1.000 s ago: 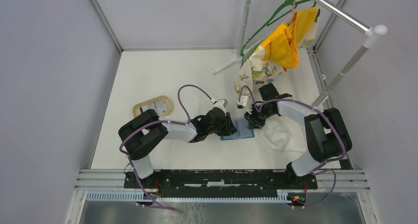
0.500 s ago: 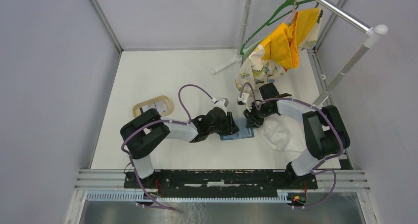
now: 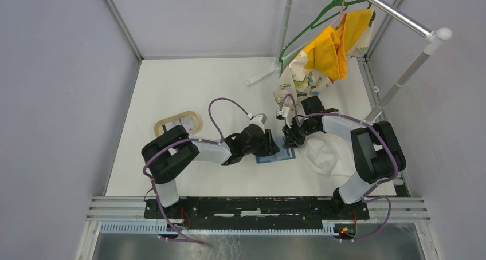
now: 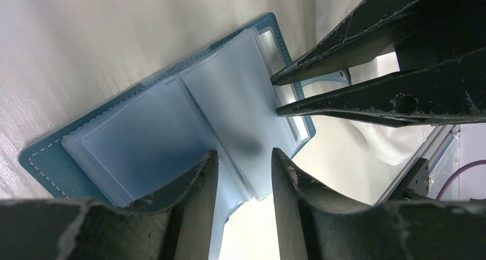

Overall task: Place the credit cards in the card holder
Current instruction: Open the card holder at the center of the board.

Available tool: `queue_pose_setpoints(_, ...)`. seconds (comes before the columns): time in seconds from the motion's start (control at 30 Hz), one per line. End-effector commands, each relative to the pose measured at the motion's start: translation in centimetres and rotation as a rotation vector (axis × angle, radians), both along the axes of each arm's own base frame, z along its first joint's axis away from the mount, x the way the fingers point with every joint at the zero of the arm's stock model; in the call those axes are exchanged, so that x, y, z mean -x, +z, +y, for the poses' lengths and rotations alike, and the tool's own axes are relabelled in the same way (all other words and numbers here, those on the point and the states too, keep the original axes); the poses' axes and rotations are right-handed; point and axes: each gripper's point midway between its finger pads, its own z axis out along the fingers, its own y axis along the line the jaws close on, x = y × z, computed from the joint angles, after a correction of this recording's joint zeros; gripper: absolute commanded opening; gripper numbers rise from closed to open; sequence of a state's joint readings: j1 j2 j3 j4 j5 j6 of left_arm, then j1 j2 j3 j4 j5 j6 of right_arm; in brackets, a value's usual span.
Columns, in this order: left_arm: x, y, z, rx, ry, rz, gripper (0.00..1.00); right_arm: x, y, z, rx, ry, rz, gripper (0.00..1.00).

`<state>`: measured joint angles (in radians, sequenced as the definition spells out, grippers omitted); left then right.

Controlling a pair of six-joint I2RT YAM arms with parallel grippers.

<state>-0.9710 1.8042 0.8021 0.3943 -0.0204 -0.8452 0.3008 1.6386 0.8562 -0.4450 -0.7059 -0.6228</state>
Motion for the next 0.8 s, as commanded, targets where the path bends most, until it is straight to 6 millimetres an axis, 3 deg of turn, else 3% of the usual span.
queue_pose_setpoints(0.0, -0.2, -1.4, 0.2, -0.05, 0.0, 0.002, 0.47, 0.7, 0.8, 1.8, -0.104, 0.038, 0.042, 0.29)
queue_pose_setpoints(0.17, -0.3, -2.2, 0.2, -0.069, 0.009, 0.019, 0.37, 1.0, 1.0, 2.1, -0.12, 0.045, 0.054, 0.28)
queue_pose_setpoints(0.53, -0.1, -2.7, 0.6, -0.084, 0.015, 0.03, 0.02, 1.1, 1.7, 2.5, -0.157, 0.059, 0.05, 0.31)
queue_pose_setpoints(0.77, 0.1, -2.6, 0.9, -0.072, 0.019, 0.028, 0.02, 1.5, 2.7, 2.8, -0.229, 0.06, 0.076, 0.37)
